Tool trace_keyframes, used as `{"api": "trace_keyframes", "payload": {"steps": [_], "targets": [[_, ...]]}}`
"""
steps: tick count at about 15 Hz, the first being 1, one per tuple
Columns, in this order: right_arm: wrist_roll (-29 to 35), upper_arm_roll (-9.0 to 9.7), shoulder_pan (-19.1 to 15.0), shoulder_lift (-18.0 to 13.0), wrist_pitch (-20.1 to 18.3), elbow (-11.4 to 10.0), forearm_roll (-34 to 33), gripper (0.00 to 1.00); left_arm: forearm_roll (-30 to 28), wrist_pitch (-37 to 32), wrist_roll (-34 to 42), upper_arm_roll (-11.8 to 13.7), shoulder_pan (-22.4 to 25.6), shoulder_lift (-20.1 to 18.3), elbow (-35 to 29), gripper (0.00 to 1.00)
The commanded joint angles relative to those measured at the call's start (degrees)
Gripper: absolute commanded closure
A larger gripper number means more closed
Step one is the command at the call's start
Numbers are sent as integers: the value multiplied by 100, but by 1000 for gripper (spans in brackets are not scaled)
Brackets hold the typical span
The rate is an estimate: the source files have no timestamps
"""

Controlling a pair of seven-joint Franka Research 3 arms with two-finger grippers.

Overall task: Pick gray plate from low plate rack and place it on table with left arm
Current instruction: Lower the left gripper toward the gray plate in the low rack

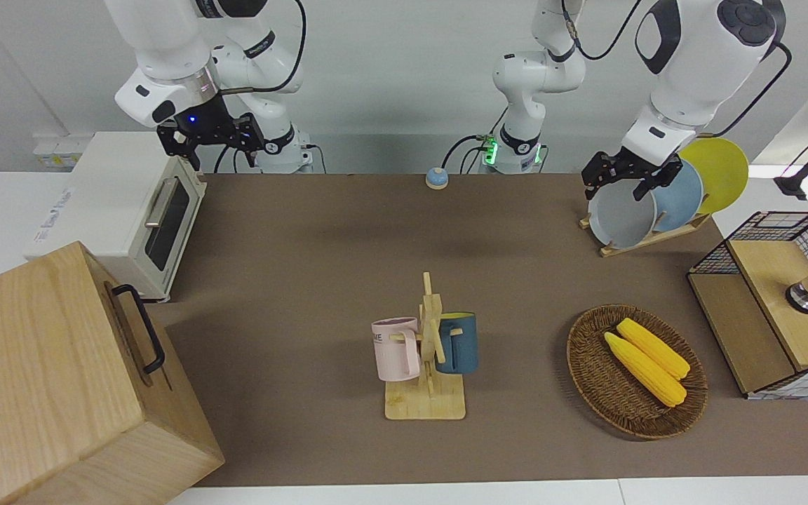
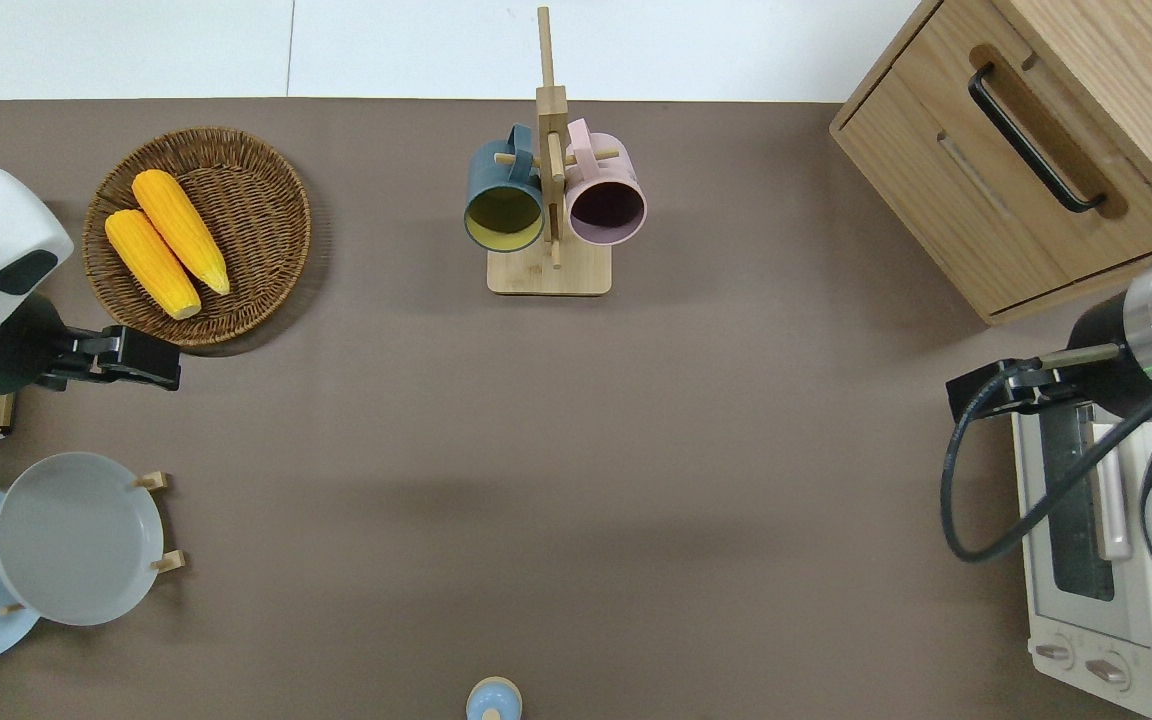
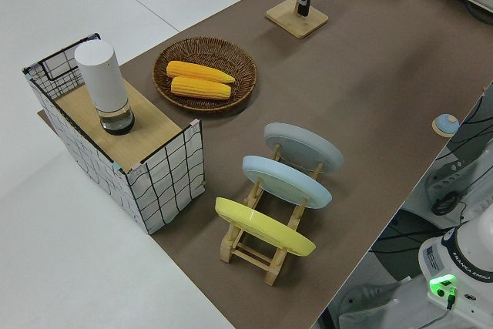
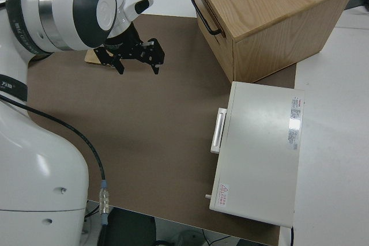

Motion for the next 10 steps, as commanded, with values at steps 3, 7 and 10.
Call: {"api": "trace_keyframes", "payload": {"steps": [3, 7, 10], "targets": [[68, 121, -132, -12, -62, 41, -37, 17, -95, -26, 7, 59, 21, 91, 99, 7], [68, 121, -132, -12, -62, 41, -37, 17, -95, -79, 33, 59, 21, 83, 90, 7], [68, 121, -132, -12, -62, 41, -37, 17, -104, -167, 16, 59, 30, -5, -41, 7]]}}
